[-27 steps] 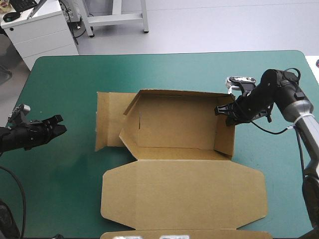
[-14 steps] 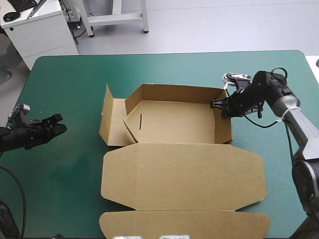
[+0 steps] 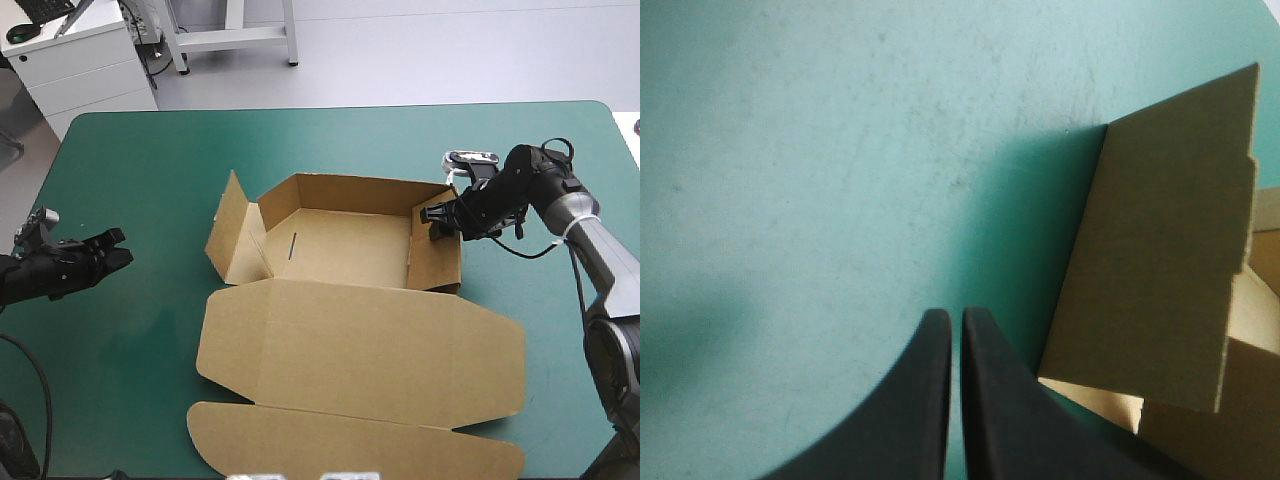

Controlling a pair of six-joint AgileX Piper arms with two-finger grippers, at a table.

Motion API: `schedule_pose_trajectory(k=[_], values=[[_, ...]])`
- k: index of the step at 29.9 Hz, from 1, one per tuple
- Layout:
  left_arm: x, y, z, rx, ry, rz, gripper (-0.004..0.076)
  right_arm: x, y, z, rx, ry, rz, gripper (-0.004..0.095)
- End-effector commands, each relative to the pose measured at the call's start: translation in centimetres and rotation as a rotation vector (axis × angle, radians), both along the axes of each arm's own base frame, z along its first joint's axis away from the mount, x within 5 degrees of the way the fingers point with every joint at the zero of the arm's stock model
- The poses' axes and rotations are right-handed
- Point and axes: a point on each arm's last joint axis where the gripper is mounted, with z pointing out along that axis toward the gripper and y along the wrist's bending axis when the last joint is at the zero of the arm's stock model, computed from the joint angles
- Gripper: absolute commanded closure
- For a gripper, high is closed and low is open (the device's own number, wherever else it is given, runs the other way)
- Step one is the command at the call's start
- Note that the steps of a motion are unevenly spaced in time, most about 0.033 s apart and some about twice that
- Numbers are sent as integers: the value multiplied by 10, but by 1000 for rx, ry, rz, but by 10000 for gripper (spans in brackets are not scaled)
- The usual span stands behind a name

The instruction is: Fold the box

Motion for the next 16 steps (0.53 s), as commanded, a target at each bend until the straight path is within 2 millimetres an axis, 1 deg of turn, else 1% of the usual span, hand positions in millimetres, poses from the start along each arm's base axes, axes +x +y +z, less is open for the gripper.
schedule_pose_trajectory(k=[1, 3, 5, 10, 14, 16], values=[[0, -2, 19, -14, -80, 24, 714, -4, 0, 27, 17, -72, 8, 137], [0, -2, 19, -13, -81, 26, 714, -5, 0, 33, 23, -54, 2, 130], [0, -2, 19, -13, -81, 26, 714, -6, -1, 44, 19, -35, -16, 130], [0, -2, 19, -13, -81, 26, 714, -9, -9, 72, -88, -11, -55, 130], [0, -2, 19, -13, -81, 26, 714, -18, -11, 89, -145, -67, -97, 131], [0, -2, 19, -13, -81, 26, 714, -25, -7, 97, -151, -90, -104, 131]])
